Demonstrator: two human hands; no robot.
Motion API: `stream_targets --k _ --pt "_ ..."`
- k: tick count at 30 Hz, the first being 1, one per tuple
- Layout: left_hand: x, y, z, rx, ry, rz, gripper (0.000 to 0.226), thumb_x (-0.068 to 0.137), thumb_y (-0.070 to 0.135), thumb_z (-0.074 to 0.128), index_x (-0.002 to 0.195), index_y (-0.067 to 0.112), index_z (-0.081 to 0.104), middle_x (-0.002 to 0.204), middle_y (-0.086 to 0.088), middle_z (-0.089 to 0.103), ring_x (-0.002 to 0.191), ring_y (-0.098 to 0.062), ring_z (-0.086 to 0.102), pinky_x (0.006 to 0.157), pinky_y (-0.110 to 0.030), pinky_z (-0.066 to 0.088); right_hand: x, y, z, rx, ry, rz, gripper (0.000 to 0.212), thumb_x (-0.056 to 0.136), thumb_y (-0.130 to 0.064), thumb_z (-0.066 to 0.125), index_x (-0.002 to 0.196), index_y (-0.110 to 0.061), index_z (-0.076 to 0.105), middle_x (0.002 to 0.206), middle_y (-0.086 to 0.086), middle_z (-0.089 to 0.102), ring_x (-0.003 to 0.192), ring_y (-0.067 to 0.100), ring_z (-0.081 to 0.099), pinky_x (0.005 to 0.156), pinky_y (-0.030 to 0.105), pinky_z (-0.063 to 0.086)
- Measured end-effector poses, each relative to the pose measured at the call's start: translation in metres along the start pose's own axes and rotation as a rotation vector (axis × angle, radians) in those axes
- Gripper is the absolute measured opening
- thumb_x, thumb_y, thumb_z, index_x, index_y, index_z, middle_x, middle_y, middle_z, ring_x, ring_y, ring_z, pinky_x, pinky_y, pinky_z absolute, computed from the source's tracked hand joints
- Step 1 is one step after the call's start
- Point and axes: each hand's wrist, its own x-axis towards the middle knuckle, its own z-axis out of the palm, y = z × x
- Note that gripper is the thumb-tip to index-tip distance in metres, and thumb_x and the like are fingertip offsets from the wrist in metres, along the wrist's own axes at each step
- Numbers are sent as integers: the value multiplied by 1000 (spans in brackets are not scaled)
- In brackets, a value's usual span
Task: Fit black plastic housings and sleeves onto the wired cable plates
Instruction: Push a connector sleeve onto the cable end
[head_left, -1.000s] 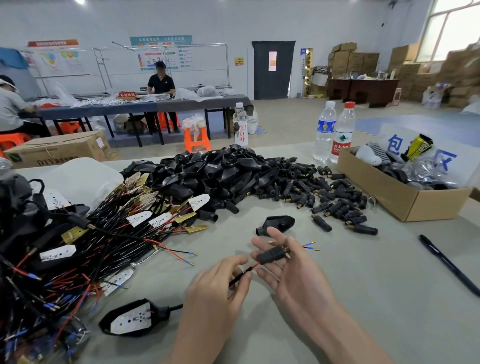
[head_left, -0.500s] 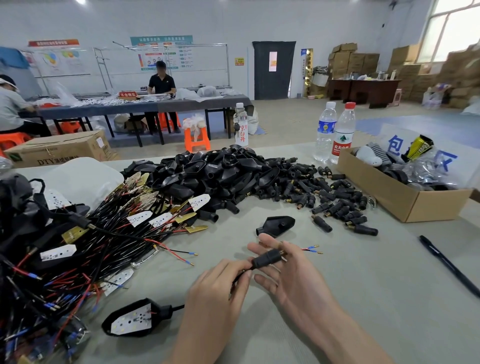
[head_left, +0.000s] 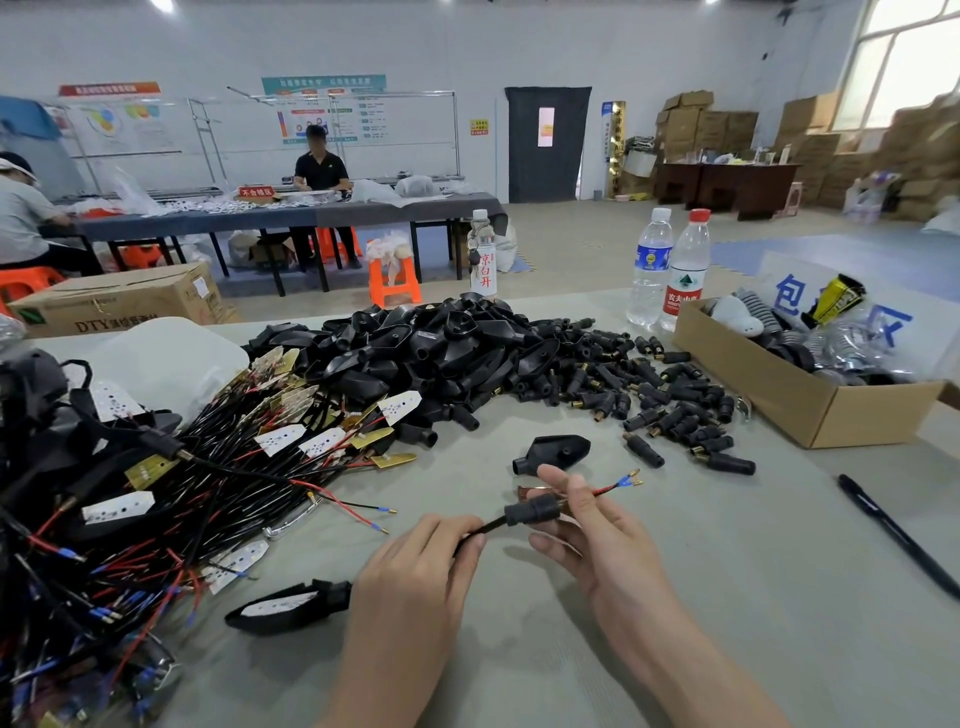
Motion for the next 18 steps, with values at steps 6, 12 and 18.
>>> stream_targets --k 6,12,18 --pt "1 -5 1 18 -5 -28 25 94 40 49 93 28 71 79 15 63 64 -10 59 59 -24 46 3 -1 -4 10 62 -31 32 98 -35 52 111 -15 73 101 13 76 85 20 74 72 21 58" --pt "-2 -5 -1 -64 -97 -40 15 91 38 57 93 31 71 81 17 63 66 -10 60 60 -32 53 4 -3 -8 -78 114 -43 27 99 -36 52 110 -24 74 98 6 77 90 20 74 66 25 59" --pt "-1 -7 5 -39 -77 53 23 92 41 51 91 29 71 80 19 64 67 -3 56 74 -24 41 4 -3 -13 -180 182 -107 25 101 -36 49 105 -27 73 85 0 78 74 18 75 59 25 59"
